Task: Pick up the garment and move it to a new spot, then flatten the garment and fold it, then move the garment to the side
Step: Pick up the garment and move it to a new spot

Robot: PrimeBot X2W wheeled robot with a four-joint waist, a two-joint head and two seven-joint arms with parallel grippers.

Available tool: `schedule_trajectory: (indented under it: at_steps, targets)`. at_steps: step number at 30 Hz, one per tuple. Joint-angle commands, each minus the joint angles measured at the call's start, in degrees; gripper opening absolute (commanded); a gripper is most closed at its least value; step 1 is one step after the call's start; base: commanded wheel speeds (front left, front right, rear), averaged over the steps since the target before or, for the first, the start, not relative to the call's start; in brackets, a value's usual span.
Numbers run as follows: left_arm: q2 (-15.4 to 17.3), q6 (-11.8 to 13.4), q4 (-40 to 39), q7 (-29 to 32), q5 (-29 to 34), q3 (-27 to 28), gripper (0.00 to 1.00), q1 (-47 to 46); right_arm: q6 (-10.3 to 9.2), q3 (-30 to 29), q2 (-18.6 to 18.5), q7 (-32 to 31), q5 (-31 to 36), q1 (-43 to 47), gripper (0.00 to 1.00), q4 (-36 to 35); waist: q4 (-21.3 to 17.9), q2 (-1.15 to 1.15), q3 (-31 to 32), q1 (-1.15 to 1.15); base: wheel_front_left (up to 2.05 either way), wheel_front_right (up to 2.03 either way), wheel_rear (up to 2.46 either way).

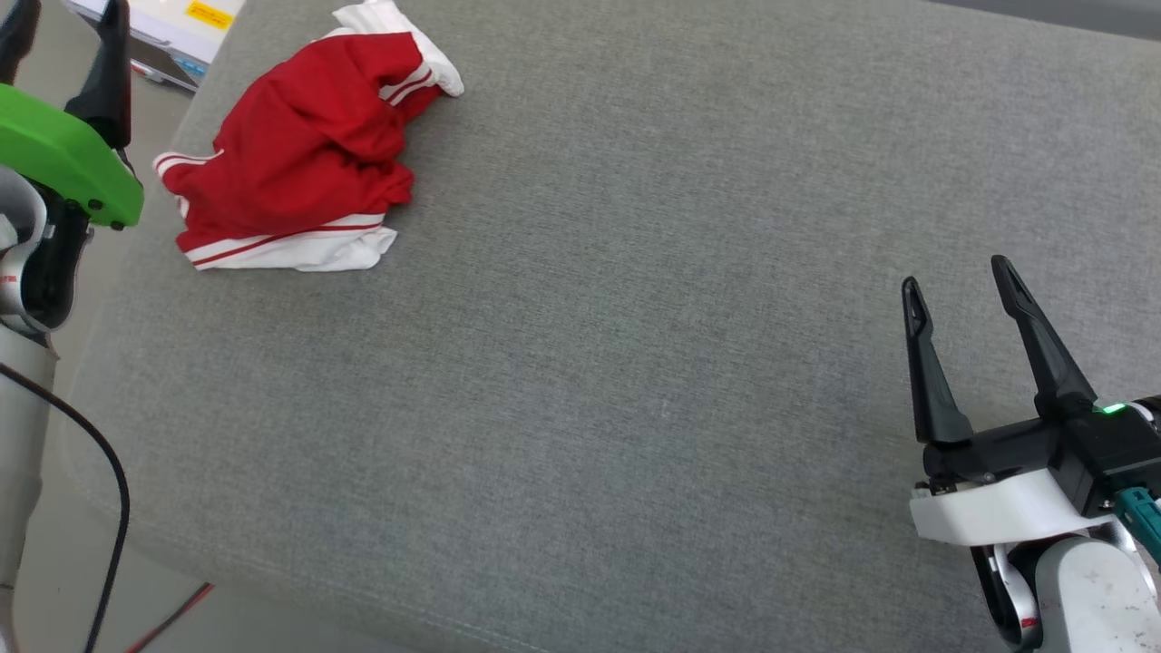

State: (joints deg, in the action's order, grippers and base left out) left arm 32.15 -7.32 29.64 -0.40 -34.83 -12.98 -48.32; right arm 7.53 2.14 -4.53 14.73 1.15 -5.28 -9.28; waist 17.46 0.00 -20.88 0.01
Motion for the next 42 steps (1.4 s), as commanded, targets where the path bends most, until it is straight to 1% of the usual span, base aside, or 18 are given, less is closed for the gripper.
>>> schedule_trajectory:
  at_steps: [1, 4, 6, 10, 12, 18, 23, 29, 30, 31, 34, 42]
  targets:
    - [1.2, -0.2, 0.6, 3.0, -2.3, -2.1, 1.0, -1.4, -0.04, -0.1, -0.2, 0.3, -0.6, -1.0, 1.0, -0.3, -2.5, 0.0, -2.5, -0.01, 0.0, 0.0, 0.0]
    - [4.3, -0.2, 1.1, 12.3, -8.9, -7.3, 1.0, -2.9, -0.04, -0.3, -0.3, 0.3, -1.0, -1.3, 1.0, -0.6, -3.4, 0.0, -3.8, -0.01, 0.0, 0.0, 0.0]
    - [6.0, -0.2, 1.2, 16.9, -12.2, -9.8, 1.0, -3.7, -0.04, -0.3, -0.5, 0.3, -1.1, -1.6, 1.0, -0.8, -3.9, 0.0, -4.7, -0.01, 0.0, 0.0, 0.0]
    - [8.1, -0.2, 1.7, 25.1, -17.7, -14.1, 1.0, -4.5, -0.04, -0.4, -0.9, 0.3, -1.2, -2.3, 1.0, -1.1, -5.0, 0.0, -6.5, -0.01, 0.0, 0.0, 0.0]
    - [8.7, -0.2, 2.2, 27.8, -19.3, -16.0, 1.0, -4.7, -0.04, -0.5, -0.9, 0.3, -1.3, -2.6, 1.0, -1.2, -5.4, 0.0, -7.4, -0.01, 0.0, 0.0, 0.0]
    - [7.7, -0.2, 6.3, 32.6, -22.0, -20.7, 1.0, -4.9, -0.04, -0.3, -1.3, 0.3, -1.4, -3.5, 1.0, -1.2, -6.8, 0.0, -9.6, -0.01, 0.0, 0.0, 0.0]
    - [5.6, -0.2, 10.9, 35.1, -23.2, -24.5, 1.0, -4.6, -0.04, -0.4, -1.4, 0.3, -1.5, -3.9, 1.0, -1.1, -7.5, 0.0, -10.4, -0.01, 0.0, 0.0, 0.0]
    - [3.7, -0.2, 13.4, 34.5, -24.5, -27.7, 1.0, -4.7, -0.04, -0.6, -1.4, 0.3, -1.5, -3.8, 1.0, -0.8, -7.4, 0.0, -10.0, -0.01, 0.0, 0.0, 0.0]
    - [3.8, -0.2, 13.4, 33.8, -24.2, -28.3, 0.93, -4.9, -0.04, -0.7, -1.3, 0.3, -1.5, -3.7, 1.0, -0.8, -7.2, 0.0, -9.8, -0.01, 0.0, 0.0, 0.0]
    - [4.2, -0.2, 13.4, 32.6, -23.9, -28.8, 0.0, -5.3, -0.04, -0.7, -1.3, 0.3, -1.5, -3.6, 1.0, -0.8, -7.1, 0.0, -9.4, -0.01, 0.0, 0.0, 0.0]
    - [5.3, -0.2, 12.8, 30.2, -23.8, -30.0, 0.0, -6.3, -0.04, -0.8, -1.1, 0.3, -1.7, -3.4, 1.0, -0.5, -6.6, 0.0, -8.0, -0.01, 0.0, 0.0, 0.0]
    - [9.7, -0.2, 7.3, 20.2, -21.3, -32.7, 0.0, -11.6, -0.04, -0.9, 0.0, 0.3, -2.7, -2.3, 1.0, 0.3, -5.9, 0.0, -2.6, -0.01, 0.0, 0.0, 0.0]
